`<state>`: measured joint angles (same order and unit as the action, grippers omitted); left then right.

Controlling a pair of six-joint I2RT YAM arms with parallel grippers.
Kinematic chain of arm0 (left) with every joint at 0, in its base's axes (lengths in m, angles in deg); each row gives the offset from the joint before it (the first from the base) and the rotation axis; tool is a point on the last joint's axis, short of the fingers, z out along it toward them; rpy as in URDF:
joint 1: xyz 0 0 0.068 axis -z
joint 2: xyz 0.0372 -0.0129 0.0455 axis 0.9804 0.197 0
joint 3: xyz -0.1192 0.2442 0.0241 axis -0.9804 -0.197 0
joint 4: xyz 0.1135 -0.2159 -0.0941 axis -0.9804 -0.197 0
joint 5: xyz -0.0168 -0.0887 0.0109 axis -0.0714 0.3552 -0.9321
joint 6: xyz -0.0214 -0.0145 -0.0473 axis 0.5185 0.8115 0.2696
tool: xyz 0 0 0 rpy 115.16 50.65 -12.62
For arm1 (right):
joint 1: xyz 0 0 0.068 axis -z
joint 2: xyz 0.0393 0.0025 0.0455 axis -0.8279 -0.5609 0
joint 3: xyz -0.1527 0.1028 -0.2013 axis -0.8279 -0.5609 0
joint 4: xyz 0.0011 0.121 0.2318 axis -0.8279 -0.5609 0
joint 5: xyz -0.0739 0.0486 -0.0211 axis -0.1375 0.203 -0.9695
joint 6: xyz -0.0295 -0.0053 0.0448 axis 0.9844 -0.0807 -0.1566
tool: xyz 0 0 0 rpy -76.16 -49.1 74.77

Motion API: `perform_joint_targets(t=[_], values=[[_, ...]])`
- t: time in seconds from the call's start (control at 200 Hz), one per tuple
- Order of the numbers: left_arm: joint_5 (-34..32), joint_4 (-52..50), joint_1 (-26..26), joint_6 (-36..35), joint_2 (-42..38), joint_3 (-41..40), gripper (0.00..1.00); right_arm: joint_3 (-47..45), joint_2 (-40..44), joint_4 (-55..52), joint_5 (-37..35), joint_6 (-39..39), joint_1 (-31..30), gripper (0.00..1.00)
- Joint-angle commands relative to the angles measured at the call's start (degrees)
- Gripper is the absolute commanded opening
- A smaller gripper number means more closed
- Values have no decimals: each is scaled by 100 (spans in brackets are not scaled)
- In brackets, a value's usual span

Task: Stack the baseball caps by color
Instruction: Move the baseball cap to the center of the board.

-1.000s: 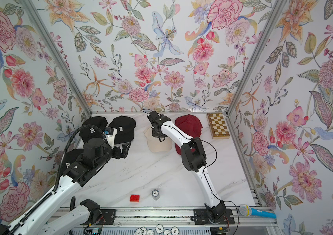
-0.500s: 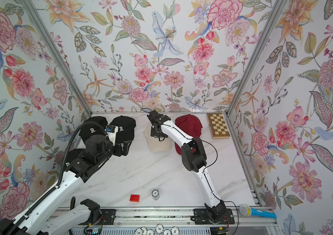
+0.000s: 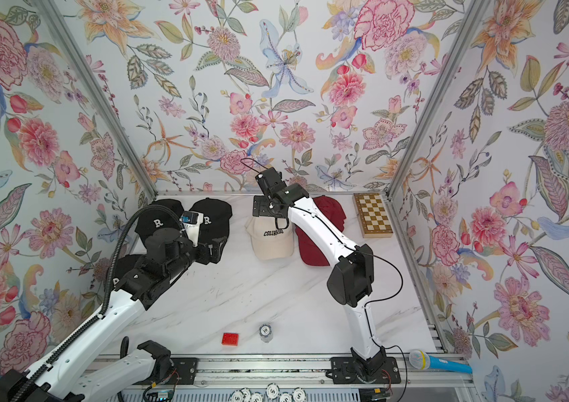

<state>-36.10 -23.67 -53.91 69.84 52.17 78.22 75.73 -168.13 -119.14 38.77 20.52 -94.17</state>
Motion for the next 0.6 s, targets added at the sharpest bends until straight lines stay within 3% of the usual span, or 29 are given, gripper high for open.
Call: perform_joint_targets(t=[0.0,0.095,0.175,0.285,0.395,0.51,0.595], values=[[57,200,-72,-154,185,233,100,-317,413,-143,-82,264,8,99],[-33,318,-74,-113,449,430,100,-606,643,-82,538,627,68,99],[-106,414,-80,-48,785,743,100,-800,854,-77,498,886,259,99],[-100,228,-91,-93,1515,1619,100,-1154,1204,36,-157,1048,343,99],[-219,-130,-134,-176,2378,2587,100,-1425,1439,122,124,931,716,99],[-301,-433,-243,-167,3149,3467,100,-1698,1685,239,1043,1142,1041,99],[-320,-605,-344,-154,3775,4018,100,-1869,1889,315,722,1640,910,99]])
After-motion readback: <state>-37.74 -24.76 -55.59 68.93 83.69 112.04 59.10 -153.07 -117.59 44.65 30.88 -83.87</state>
